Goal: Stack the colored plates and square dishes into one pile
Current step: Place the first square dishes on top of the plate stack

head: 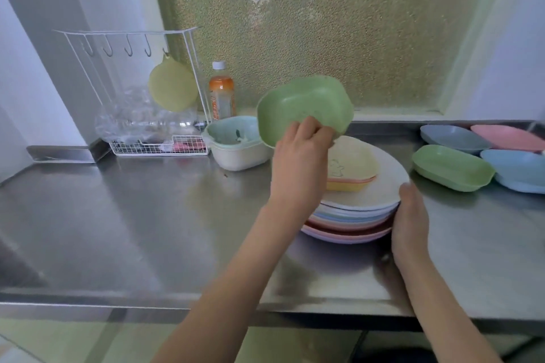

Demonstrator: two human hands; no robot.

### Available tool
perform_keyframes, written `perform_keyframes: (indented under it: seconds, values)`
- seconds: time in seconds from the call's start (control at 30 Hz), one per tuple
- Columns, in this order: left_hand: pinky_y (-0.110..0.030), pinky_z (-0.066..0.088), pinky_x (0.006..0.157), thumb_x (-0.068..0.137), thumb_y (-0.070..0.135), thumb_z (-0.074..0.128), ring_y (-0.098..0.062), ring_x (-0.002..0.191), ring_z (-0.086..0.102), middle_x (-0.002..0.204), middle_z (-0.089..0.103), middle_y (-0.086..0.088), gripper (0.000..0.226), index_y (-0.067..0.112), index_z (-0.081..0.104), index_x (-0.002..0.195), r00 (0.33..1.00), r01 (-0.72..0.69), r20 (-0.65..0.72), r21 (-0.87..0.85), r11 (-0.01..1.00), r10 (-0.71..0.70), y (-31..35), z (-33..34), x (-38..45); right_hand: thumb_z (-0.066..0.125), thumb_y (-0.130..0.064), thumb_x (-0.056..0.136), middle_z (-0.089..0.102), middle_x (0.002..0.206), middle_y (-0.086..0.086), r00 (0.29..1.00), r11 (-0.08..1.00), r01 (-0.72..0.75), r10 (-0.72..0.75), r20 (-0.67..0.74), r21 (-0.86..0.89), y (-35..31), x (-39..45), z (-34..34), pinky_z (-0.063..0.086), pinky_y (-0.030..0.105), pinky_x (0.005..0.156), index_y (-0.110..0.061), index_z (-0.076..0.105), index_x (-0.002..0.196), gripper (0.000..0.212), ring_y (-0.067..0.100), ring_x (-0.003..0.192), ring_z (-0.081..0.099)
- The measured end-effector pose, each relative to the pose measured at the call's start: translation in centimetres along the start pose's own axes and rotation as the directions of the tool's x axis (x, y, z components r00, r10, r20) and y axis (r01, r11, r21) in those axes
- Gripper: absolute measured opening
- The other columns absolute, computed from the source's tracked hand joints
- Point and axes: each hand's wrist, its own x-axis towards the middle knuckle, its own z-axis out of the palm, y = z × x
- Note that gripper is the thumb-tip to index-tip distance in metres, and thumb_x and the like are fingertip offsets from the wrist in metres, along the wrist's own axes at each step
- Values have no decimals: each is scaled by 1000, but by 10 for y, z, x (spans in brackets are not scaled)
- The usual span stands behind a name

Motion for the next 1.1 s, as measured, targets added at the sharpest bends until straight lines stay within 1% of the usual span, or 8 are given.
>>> perform_keyframes:
  seconds: [0.27,0.43,0.53,0.6,0.77,0.97,1.03,1.1]
  values:
    - [-34,29,68,90,4,51,-32,96,50,107,57,-8,18,10,65,101,948,-54,317,73,996,28,43,43,7,38,-29,99,65,107,-13,999,996,41,-43,33,75,-3,-4,-1,40,5,72,-25,59,117,28,6,102,57]
    - [-32,27,69,91,3,46,-30,100,50,106,55,-7,24,11,63,105,910,-46,414,107,993,-2,41,45,-2,38,-30,99,64,119,-6,998,996,39,-43,41,77,-3,-2,-1,44,10,81,-25,56,125,32,0,106,57]
    - [-32,29,71,92,7,45,-31,100,52,107,59,-6,22,12,63,105,899,-61,438,125,990,0,37,39,-3,37,-32,98,58,132,-1,999,998,24,-27,44,60,-2,-1,0,42,34,101,-22,50,133,39,13,119,52]
    - [-32,28,70,92,8,45,-31,99,54,103,62,-4,18,13,61,98,882,-76,472,120,990,11,34,34,0,37,-34,98,56,135,-2,999,998,18,-21,45,65,-2,-1,0,39,39,106,-23,48,136,41,14,123,50]
    - [-31,28,66,95,12,43,-30,87,53,80,49,0,17,20,50,81,807,-117,589,118,986,25,26,25,6,37,-34,99,53,139,-5,999,998,8,-11,44,60,-3,-1,-1,36,40,109,-24,45,139,42,12,126,47]
    - [-32,28,56,99,40,42,-29,73,54,60,48,1,39,16,49,69,713,9,700,19,1000,-19,16,19,11,37,-36,98,53,138,-7,998,998,8,-11,55,61,-5,-3,-2,37,34,107,-25,45,139,43,10,124,48]
    - [-32,30,61,97,46,42,-28,74,55,60,53,1,42,17,54,68,785,38,618,8,999,-34,11,18,9,37,-36,98,53,138,-8,998,998,-3,-1,58,69,-5,-3,-2,37,34,107,-26,44,139,43,9,125,47]
    - [-36,42,77,99,40,43,-30,88,60,79,67,-5,37,17,66,82,916,74,397,-3,997,-67,1,20,4,37,-37,99,53,137,-10,998,998,1,-5,60,68,-6,-4,-2,37,31,105,-27,44,139,42,8,124,48]
